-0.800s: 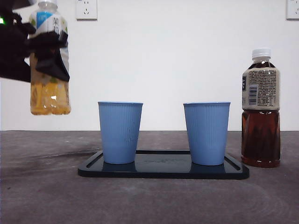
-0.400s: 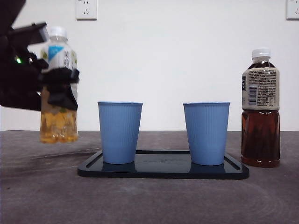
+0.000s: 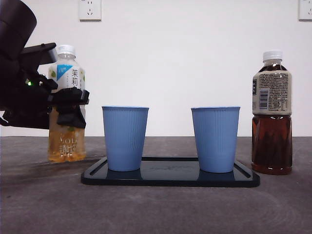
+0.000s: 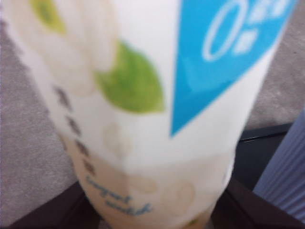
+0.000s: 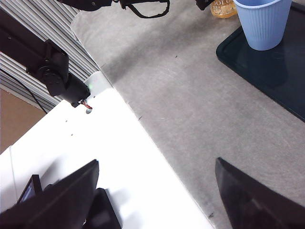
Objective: Pour the drink into the cup
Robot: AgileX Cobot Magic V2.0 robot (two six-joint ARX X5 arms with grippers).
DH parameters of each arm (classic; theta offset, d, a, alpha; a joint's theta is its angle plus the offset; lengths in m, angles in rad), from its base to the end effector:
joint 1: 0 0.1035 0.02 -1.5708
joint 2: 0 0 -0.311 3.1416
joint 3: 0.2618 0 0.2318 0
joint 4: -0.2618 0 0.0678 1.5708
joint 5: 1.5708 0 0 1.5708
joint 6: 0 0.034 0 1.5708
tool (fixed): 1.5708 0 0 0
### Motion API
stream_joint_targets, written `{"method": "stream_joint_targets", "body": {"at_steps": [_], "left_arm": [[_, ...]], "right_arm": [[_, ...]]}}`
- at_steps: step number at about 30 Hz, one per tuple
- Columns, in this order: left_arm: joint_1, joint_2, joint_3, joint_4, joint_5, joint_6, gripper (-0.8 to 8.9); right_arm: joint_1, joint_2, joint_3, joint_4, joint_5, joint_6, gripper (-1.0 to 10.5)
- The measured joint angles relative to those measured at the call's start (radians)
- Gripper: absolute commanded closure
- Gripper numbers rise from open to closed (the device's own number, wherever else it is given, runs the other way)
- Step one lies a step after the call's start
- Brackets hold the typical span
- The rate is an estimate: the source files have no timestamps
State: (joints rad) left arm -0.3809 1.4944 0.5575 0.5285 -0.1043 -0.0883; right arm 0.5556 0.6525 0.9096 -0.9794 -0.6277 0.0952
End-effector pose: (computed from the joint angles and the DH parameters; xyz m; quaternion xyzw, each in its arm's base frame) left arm 0.2524 -0.0973 0.2284 0.0059 0.2026 -0.1262 0.9711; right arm 0.0283 0.0411 0.3443 0.0497 0.3775 0.5044 0.7750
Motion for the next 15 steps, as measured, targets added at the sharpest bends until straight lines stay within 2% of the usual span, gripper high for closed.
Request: {"method": "stream_joint_targets", "body": {"at_steps": [11,15], "left_arm": [[0.017,0.045,0.0,0.031,-0.001,0.0,5.93],[0.017,0.045,0.0,0.029,-0.001,0.0,4.97]], "right_arm": [[0.0,0.0,0.0,0.0,0.0,0.0,5.7],[0.0,0.0,0.0,0.0,0.0,0.0,5.7]]}}
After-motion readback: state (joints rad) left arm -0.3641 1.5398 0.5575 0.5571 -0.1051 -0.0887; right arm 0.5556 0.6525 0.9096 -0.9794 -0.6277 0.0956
